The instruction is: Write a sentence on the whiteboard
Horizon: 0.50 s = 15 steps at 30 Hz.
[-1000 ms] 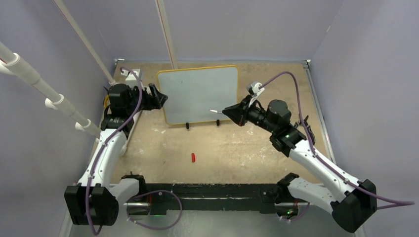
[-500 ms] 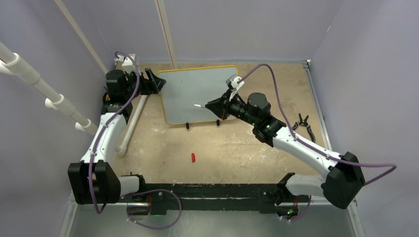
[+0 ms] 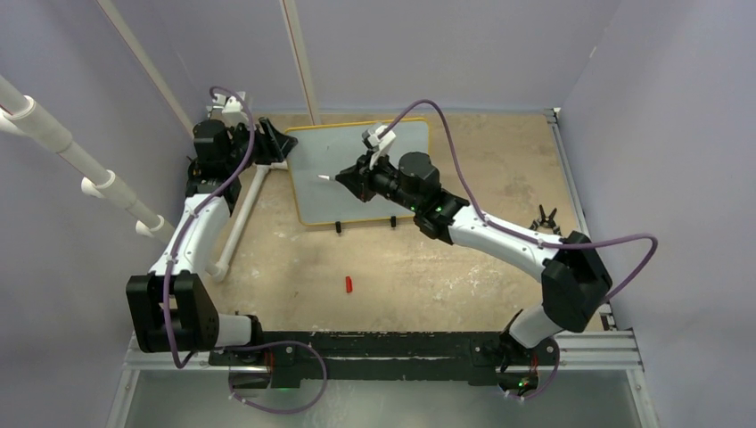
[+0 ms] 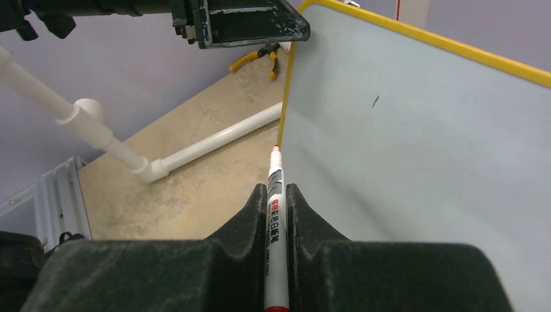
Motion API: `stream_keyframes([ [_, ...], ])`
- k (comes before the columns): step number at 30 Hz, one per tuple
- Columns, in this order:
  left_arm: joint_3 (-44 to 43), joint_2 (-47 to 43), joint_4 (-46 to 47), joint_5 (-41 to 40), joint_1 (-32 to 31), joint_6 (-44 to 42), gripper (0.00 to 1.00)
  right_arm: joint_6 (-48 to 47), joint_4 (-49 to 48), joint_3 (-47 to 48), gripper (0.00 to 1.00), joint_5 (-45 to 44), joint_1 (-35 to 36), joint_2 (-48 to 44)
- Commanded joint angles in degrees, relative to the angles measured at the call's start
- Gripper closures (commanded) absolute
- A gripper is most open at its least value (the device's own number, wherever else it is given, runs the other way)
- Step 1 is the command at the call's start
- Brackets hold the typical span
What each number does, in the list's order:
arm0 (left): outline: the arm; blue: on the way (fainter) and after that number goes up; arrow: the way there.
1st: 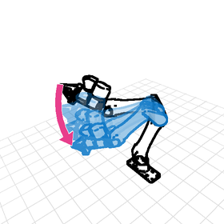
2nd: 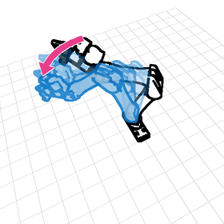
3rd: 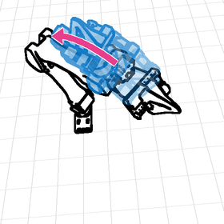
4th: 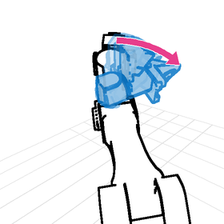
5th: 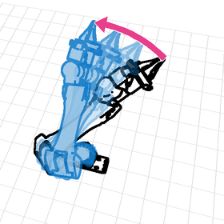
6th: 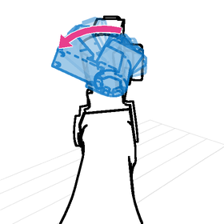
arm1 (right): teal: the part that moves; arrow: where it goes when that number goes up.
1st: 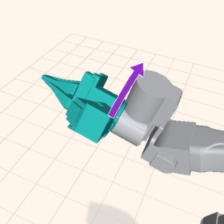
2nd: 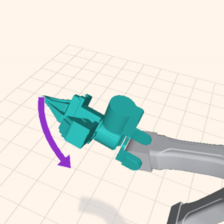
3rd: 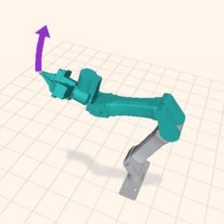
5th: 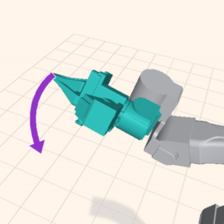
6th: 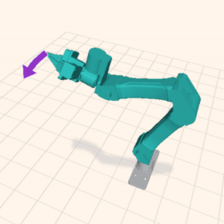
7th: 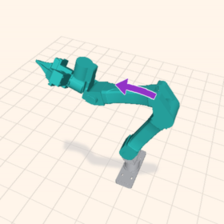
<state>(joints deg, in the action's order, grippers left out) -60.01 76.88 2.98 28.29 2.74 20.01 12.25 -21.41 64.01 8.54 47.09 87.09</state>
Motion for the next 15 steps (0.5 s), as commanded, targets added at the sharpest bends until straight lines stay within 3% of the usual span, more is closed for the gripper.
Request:
stream_keyframes([
  [1, 0.67, 0.56, 5.27, 3.17, 0.9, 0.71, 0.51, -1.73, -2.72, 5.61, 1.0, -3.98, 1.12, 2.88],
  [15, 2.04, 0.82, 5.84, 4.33, 1.5, 1.36, 0.61, -3.79, -0.92, 16.06, 1.0, -8.24, 3.07, 13.91],
])
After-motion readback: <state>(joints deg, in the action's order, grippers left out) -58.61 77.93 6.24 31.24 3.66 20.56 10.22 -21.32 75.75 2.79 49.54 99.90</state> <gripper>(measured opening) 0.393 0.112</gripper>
